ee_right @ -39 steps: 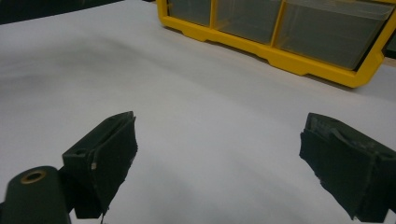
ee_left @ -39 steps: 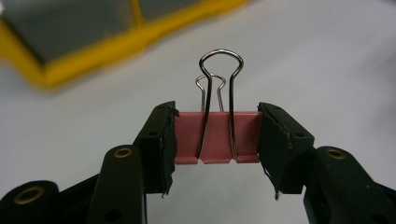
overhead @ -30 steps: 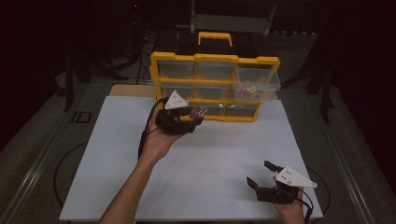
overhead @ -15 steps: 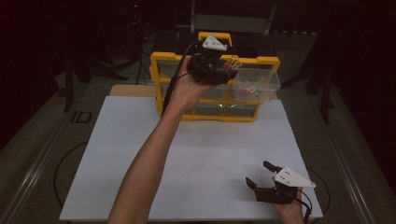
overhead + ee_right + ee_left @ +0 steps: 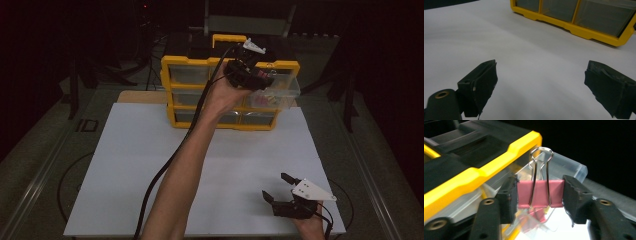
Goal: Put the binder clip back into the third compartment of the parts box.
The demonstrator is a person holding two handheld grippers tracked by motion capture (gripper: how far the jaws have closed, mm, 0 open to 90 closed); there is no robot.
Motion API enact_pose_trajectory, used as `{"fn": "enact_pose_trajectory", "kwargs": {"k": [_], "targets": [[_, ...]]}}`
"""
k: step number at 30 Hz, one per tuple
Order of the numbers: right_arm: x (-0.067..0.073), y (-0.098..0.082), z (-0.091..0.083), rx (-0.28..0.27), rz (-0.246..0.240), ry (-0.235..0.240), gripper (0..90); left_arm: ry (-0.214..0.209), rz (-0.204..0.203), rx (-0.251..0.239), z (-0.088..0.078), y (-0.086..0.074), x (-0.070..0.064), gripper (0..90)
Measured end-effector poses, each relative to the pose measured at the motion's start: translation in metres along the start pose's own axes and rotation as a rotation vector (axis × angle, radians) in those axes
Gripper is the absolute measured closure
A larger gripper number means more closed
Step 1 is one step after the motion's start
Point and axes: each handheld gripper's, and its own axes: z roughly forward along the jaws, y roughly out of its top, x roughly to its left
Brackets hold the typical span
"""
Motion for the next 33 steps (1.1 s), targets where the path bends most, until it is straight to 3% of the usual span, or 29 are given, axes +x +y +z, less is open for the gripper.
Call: {"fn": "enact_pose_trajectory", "kwargs": {"k": [1, 2, 3, 4, 7, 8, 15, 16, 18, 24, 30, 33], "targets": [[0.000, 0.000, 0.000, 0.000, -0.003, -0.001, 10.7, 0.033, -0.021, 0.014, 0.000, -0.001, 0.002, 22.7], [0.000, 0.000, -0.001, 0.002, -0.003, 0.002, 10.7, 0.039, -0.024, 0.025, -0.001, -0.002, 0.004, 9.8], [0.000, 0.000, -0.001, 0.001, -0.004, 0.002, 10.8, 0.052, -0.026, 0.029, -0.003, -0.005, 0.007, 7.2], [0.000, 0.000, -0.001, 0.002, -0.004, 0.002, 10.7, 0.070, -0.029, 0.023, -0.008, -0.010, 0.011, 5.7], [0.001, 0.000, 0.000, -0.001, -0.001, 0.004, 10.7, 0.064, -0.031, 0.024, -0.019, -0.023, 0.022, 0.8], [0.001, 0.000, 0.001, -0.001, -0.004, 0.003, 10.7, 0.086, -0.034, 0.031, -0.024, -0.031, 0.026, 0.8], [0.002, 0.000, 0.002, 0.007, -0.003, 0.005, 10.7, 0.134, -0.044, 0.039, -0.057, -0.086, 0.042, 0.8], [0.002, 0.000, 0.002, 0.007, -0.003, 0.005, 10.7, 0.134, -0.044, 0.039, -0.057, -0.086, 0.042, 0.8], [0.003, 0.000, 0.002, 0.003, -0.007, 0.011, 10.7, 0.147, -0.057, 0.022, -0.077, -0.122, 0.044, 1.0], [0.004, 0.000, 0.002, 0.005, -0.003, 0.015, 10.7, 0.187, -0.090, -0.026, -0.116, -0.196, 0.035, 0.7], [0.004, 0.000, 0.001, -0.003, 0.002, 0.014, 10.7, 0.265, -0.105, -0.015, -0.149, -0.263, 0.023, 0.7], [0.005, 0.000, 0.001, -0.004, 0.001, 0.017, 10.7, 0.284, -0.109, -0.014, -0.163, -0.291, 0.016, 0.7]]}}
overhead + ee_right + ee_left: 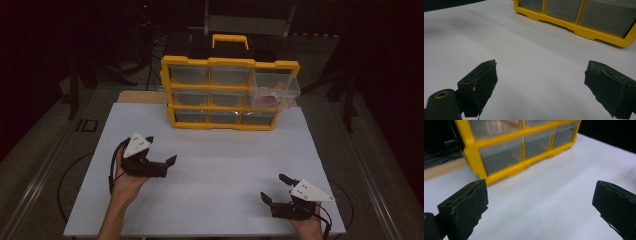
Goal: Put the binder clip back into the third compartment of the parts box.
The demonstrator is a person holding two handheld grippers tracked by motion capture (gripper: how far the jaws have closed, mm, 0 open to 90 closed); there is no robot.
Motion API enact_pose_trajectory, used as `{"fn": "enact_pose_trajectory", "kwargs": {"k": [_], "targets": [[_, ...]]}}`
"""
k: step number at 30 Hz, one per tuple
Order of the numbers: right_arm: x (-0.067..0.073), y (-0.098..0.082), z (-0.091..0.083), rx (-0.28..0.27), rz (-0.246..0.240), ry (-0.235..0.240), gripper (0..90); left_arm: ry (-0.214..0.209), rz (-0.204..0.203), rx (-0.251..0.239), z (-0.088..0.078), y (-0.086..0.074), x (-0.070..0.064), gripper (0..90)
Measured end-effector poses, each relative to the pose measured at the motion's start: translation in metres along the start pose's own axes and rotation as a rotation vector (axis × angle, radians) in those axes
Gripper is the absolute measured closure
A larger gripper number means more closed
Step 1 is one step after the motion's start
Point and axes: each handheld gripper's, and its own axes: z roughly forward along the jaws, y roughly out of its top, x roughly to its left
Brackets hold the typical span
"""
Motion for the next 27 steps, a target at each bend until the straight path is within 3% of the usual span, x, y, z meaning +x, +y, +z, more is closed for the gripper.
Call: {"fn": "enact_pose_trajectory", "kwargs": {"k": [4, 10, 16, 21, 27], "targets": [[0.001, 0.000, 0.000, -0.003, -0.002, 0.000, 10.7, 0.020, -0.029, -0.004, -0.015, -0.037, 0.000, 0.5], [0.003, -0.001, -0.003, -0.019, 0.006, 0.008, 10.6, 0.073, -0.077, -0.067, -0.032, -0.077, 0.001, 0.1], [0.008, -0.001, -0.004, -0.025, -0.008, 0.011, 10.5, 0.100, -0.089, -0.124, -0.047, -0.081, 0.001, 0.0], [0.008, -0.001, -0.004, -0.027, -0.011, 0.006, 10.4, 0.115, -0.068, -0.116, -0.053, -0.085, -0.002, 0.1], [0.008, -0.001, -0.002, -0.029, -0.013, -0.001, 10.3, 0.135, -0.082, -0.122, -0.055, -0.087, 0.002, 0.1]]}}
